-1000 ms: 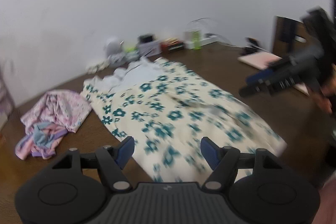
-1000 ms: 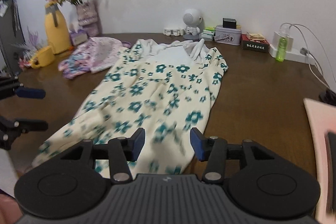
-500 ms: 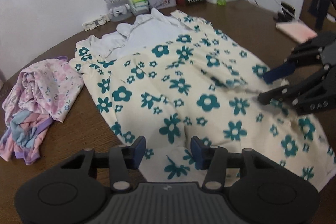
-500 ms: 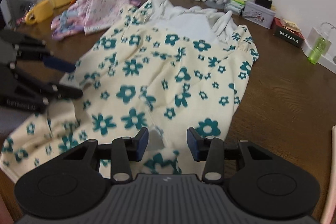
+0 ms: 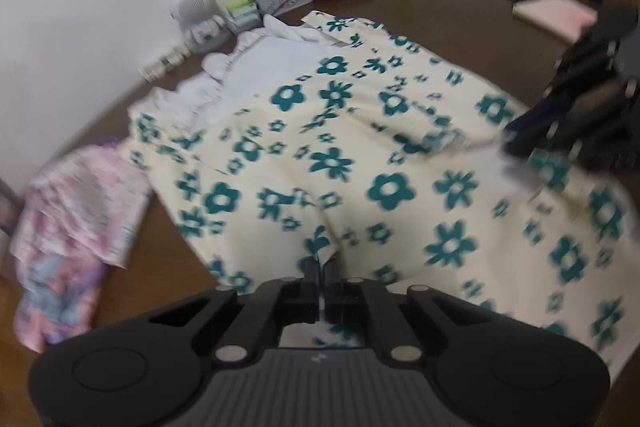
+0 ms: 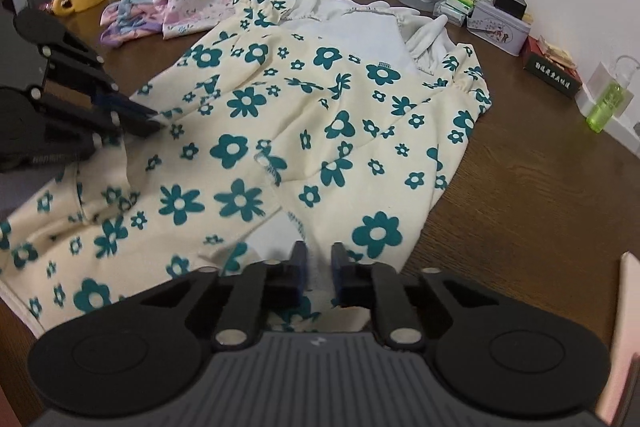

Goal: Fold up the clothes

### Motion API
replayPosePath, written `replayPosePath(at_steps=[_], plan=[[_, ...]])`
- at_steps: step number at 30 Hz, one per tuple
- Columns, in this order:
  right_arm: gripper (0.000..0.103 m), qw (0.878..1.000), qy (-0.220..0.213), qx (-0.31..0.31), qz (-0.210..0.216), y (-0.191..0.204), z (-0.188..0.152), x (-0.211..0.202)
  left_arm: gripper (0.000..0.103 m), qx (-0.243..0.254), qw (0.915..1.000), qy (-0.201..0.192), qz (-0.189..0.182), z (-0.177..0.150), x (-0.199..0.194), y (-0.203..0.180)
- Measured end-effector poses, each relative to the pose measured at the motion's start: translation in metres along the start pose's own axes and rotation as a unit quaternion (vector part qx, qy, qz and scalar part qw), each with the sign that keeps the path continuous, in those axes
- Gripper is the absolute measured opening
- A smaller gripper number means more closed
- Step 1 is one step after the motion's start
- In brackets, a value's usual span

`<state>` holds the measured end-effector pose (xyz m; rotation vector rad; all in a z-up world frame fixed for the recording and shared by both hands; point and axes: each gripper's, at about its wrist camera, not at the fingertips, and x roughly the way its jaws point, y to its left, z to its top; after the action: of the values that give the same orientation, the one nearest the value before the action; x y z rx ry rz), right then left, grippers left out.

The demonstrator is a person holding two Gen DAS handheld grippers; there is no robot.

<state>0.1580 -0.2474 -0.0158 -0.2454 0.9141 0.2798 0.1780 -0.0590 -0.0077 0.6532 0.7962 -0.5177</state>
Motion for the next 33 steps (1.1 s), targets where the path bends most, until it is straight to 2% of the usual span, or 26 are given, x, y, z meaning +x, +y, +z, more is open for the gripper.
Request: replayPosePath(at_steps=[3,9,12,14,16,21,22,23,24,26,28,30,33], plan=[[0.003,1.000,-0.006,-0.011,-0.017,-0.002,-0.002,-0.006,0.001,0.017,0.9997,0.000,0.019,-0.007,-0.008,0.007],[0.003,0.998,-0.018,0.003,-0.066,-0.026,-0.009,-0.020,0.001,-0.005,0.9983,0.013,0.056,-0.027,-0.022,0.043],[0.003,0.996,-0.017,0.015,-0.082,-0.034,-0.012,-0.018,0.003,-0.018,0.9981,0.011,0.058,-0.030,-0.026,0.050],[0.004,0.997,-0.021,0.021,-0.075,-0.035,-0.013,-0.018,0.009,-0.023,0.9984,0.005,0.050,-0.029,-0.028,0.049],[0.008,0.997,-0.030,0.029,-0.063,-0.033,-0.013,-0.018,0.013,-0.021,0.9987,0.001,0.046,-0.027,-0.027,0.046],[0.024,0.996,-0.031,0.035,-0.071,-0.033,-0.011,-0.010,0.021,-0.022,0.9984,0.004,0.052,-0.027,-0.016,0.042],[0.024,0.996,-0.031,0.034,-0.071,-0.032,-0.011,-0.011,0.021,-0.024,0.9984,0.003,0.051,-0.027,-0.015,0.042],[0.024,0.996,-0.032,0.034,-0.070,-0.030,-0.012,-0.011,0.016,-0.026,0.9984,0.002,0.050,-0.027,-0.014,0.043],[0.020,0.996,-0.032,0.033,-0.070,-0.029,-0.013,-0.011,0.001,-0.025,0.9984,0.000,0.051,-0.028,-0.014,0.042],[0.006,0.997,-0.034,0.032,-0.069,-0.027,-0.014,-0.011,0.001,-0.016,0.9982,-0.003,0.058,-0.031,-0.015,0.042],[0.005,0.996,-0.035,0.029,-0.074,-0.025,-0.016,-0.012,0.001,-0.003,0.9974,-0.004,0.071,-0.034,-0.018,0.039],[0.005,0.995,-0.031,0.020,-0.092,-0.025,-0.019,-0.013,0.001,0.003,0.9977,-0.003,0.068,-0.037,-0.021,0.039],[0.006,0.996,-0.029,0.028,-0.073,-0.029,-0.017,-0.013,0.004,0.005,0.9982,-0.006,0.060,-0.039,-0.026,0.036]])
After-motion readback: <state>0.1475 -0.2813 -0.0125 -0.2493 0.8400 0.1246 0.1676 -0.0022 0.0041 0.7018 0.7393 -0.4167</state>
